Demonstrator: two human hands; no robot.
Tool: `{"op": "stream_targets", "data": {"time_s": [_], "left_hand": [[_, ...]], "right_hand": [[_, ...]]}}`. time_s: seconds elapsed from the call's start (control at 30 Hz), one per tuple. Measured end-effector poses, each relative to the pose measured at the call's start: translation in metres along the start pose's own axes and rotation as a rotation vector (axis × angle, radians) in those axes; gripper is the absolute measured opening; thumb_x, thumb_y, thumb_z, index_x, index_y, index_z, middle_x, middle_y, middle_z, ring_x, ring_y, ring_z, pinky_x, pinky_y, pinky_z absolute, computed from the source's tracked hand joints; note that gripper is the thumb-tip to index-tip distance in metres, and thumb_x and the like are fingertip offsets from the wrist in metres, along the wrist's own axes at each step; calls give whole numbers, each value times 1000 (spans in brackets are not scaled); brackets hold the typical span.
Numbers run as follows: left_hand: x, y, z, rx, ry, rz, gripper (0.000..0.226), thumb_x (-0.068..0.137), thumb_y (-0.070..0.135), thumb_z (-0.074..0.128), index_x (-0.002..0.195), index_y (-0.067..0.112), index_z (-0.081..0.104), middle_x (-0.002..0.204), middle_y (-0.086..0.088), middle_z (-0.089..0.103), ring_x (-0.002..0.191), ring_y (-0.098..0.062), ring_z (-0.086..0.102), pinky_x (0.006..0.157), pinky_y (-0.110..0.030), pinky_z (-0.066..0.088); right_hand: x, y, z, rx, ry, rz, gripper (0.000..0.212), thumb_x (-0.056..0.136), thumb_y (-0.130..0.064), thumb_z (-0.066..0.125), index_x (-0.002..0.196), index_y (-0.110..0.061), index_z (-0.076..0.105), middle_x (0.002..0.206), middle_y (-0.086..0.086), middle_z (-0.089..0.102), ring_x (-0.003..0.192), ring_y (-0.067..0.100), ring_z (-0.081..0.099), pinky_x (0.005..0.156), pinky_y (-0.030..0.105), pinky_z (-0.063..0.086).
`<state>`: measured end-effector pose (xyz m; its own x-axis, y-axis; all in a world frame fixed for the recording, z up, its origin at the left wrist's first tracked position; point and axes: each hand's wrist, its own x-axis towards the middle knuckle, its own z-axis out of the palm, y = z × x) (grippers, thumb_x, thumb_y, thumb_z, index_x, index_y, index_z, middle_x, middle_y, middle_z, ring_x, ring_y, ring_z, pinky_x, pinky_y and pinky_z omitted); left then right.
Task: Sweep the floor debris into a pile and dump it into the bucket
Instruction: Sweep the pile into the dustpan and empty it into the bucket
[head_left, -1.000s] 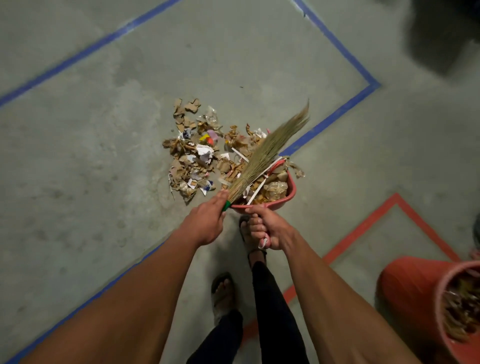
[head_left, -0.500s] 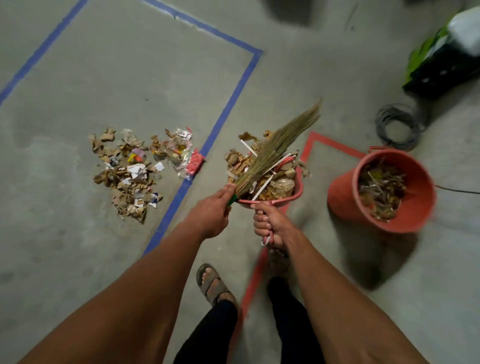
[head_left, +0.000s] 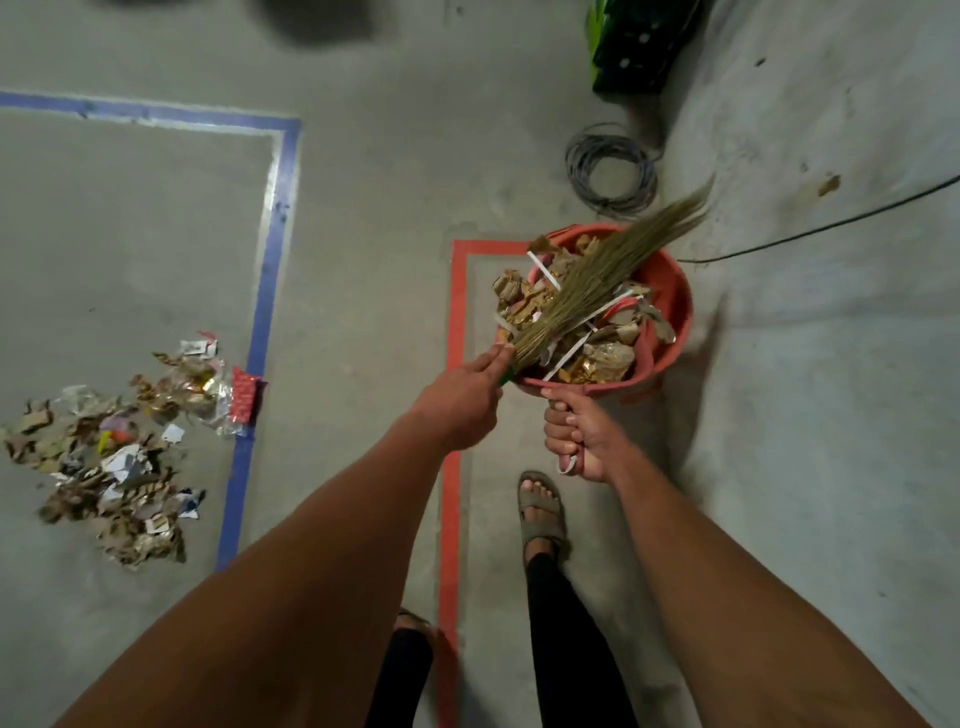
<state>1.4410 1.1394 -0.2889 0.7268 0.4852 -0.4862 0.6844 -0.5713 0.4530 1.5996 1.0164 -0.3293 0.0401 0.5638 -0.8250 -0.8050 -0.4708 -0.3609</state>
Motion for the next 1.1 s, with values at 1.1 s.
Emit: {"op": "stream_targets", "data": {"time_s": [1.1], "left_hand": [[163,92,22,-24,73,-81,65,111,27,37,166,31,4,173,9,7,141,-38,47,107,-50,48]], "right_hand": [[68,-207,-133,-503,351,566,35,111,-13,41,77,-8,47,47,-3,37,32,4,27,32,15,25]]}}
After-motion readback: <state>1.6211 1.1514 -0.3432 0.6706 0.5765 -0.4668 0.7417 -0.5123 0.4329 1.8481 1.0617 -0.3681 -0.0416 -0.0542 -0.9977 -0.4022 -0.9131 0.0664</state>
